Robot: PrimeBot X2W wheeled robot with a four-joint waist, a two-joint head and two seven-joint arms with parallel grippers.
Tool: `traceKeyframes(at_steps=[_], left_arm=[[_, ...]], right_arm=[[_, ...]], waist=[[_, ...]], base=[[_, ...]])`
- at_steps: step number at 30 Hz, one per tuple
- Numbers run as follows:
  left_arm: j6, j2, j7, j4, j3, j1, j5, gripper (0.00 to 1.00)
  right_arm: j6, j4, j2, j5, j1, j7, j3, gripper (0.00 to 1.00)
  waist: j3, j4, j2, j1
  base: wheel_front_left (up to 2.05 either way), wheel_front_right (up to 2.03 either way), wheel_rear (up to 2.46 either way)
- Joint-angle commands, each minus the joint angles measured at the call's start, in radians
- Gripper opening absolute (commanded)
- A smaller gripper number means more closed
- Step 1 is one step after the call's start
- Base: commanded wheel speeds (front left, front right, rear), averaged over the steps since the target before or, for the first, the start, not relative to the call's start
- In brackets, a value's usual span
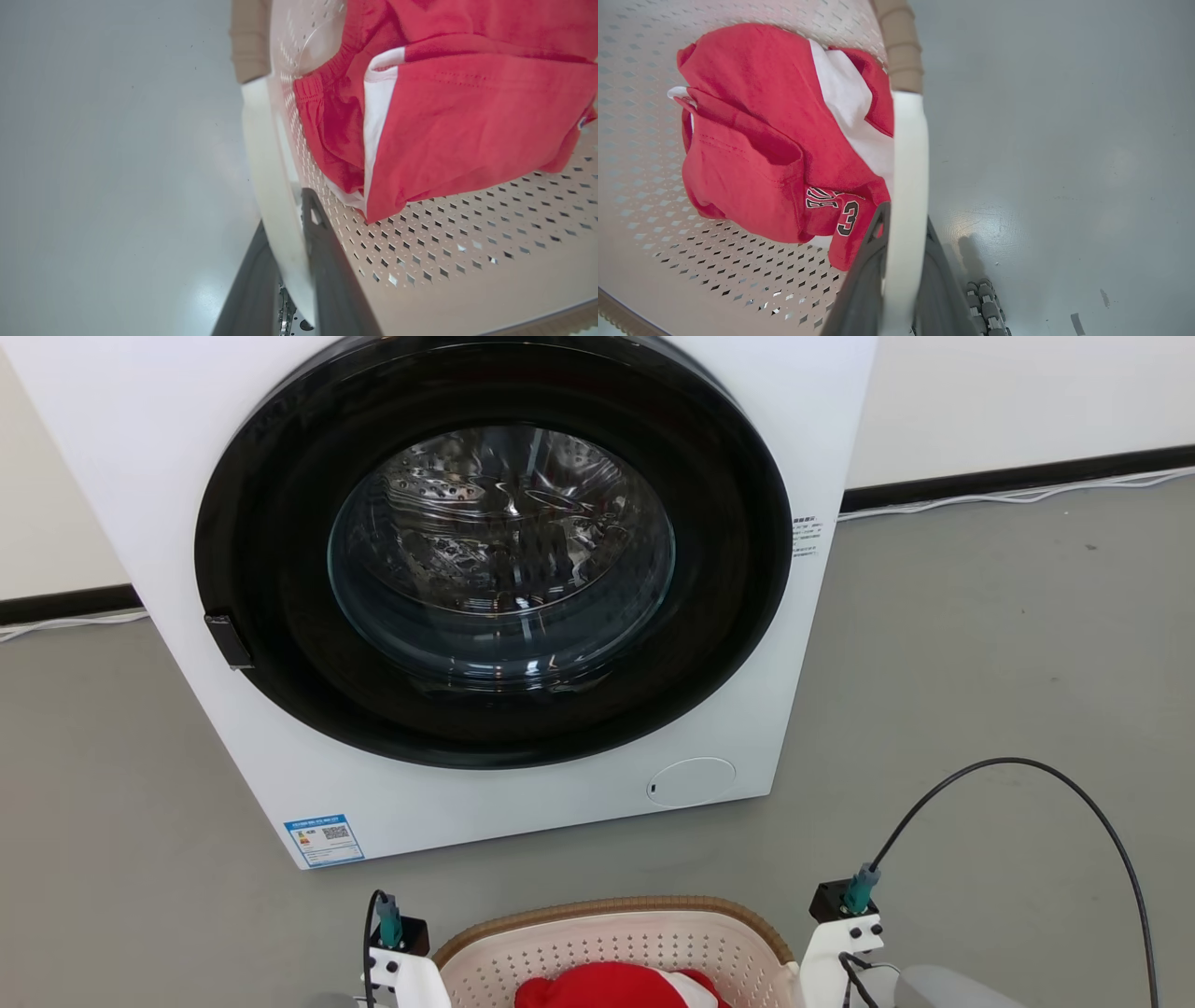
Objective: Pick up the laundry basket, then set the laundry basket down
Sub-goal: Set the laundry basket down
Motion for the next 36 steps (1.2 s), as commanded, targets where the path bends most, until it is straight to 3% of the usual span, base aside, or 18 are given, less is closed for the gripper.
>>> traceKeyframes(at_steps=[1, 17, 36], left_arm=[[-0.006, 0.019, -0.004, -0.003, 0.007, -0.055, 0.0, 0.0], [-0.005, 0.011, -0.05, 0.017, -0.018, -0.093, 0.019, 0.0], [0.038, 0.038, -0.195, 0.036, -0.018, -0.263, 0.052, 0.0]], right_arm=[[0.016, -0.023, 0.013, 0.008, -0.042, -0.018, 0.001, 0.0], [0.016, -0.046, 0.012, 0.02, -0.056, -0.094, 0.026, 0.0], [0.016, -0.097, -0.017, 0.043, -0.18, -0.278, 0.025, 0.0]], waist=[[0.001, 0.0, -0.0001, 0.0], [0.063, 0.014, -0.0001, 0.0], [0.359, 0.047, -0.0001, 0.0]], base=[[0.0, 0.0, 0.0], [0.0, 0.0, 0.0], [0.0, 0.0, 0.0]])
